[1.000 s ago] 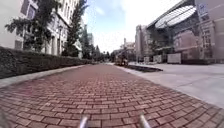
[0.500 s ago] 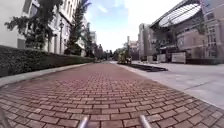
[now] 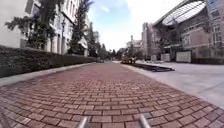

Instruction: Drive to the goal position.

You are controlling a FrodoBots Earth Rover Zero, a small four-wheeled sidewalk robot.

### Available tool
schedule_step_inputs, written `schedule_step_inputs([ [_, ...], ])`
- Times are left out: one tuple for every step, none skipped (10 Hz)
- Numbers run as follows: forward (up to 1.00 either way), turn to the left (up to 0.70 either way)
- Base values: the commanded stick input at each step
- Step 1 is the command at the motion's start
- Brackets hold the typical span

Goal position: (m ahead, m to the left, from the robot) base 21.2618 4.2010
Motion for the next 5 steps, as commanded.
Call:
schedule_step_inputs([
  [0.70,0.00],
  [0.70,0.00],
  [0.70,0.00],
  [0.70,0.00],
  [0.70,0.04],
])
